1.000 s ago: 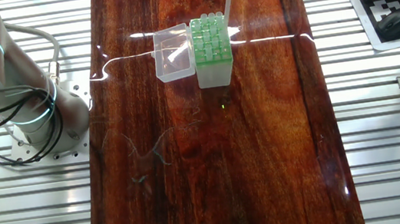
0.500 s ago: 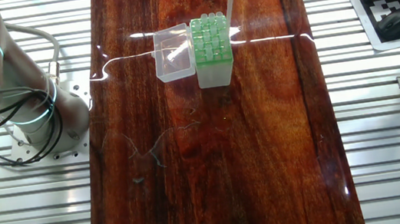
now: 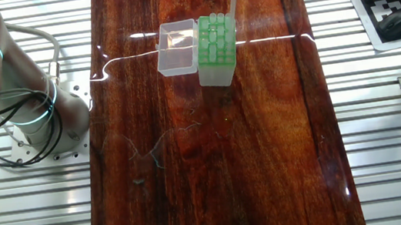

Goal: Insert a large pipette tip into the holder for large pipette tips

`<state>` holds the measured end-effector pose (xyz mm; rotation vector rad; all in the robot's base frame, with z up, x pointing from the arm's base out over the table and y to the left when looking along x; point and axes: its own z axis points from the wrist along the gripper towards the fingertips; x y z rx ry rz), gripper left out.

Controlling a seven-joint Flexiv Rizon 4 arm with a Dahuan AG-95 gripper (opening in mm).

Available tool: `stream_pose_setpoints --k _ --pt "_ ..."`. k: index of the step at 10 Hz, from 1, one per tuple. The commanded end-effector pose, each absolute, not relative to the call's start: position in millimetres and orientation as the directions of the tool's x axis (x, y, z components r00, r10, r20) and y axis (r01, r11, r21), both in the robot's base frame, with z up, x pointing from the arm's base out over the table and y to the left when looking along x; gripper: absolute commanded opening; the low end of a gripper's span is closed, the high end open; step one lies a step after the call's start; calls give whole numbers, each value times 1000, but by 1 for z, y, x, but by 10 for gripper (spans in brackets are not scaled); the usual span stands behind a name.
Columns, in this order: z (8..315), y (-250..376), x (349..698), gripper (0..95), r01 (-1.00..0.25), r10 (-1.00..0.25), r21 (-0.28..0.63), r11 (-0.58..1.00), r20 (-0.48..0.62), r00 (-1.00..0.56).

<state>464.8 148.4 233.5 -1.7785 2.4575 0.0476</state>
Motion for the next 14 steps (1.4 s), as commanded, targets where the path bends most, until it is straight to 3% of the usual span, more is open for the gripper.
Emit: stream_pose_setpoints --k 1,14 --pt "236 150 466 0 -946 -941 -33 323 -120 -317" --pt "231 147 458 0 -940 -923 -59 336 -219 -316"
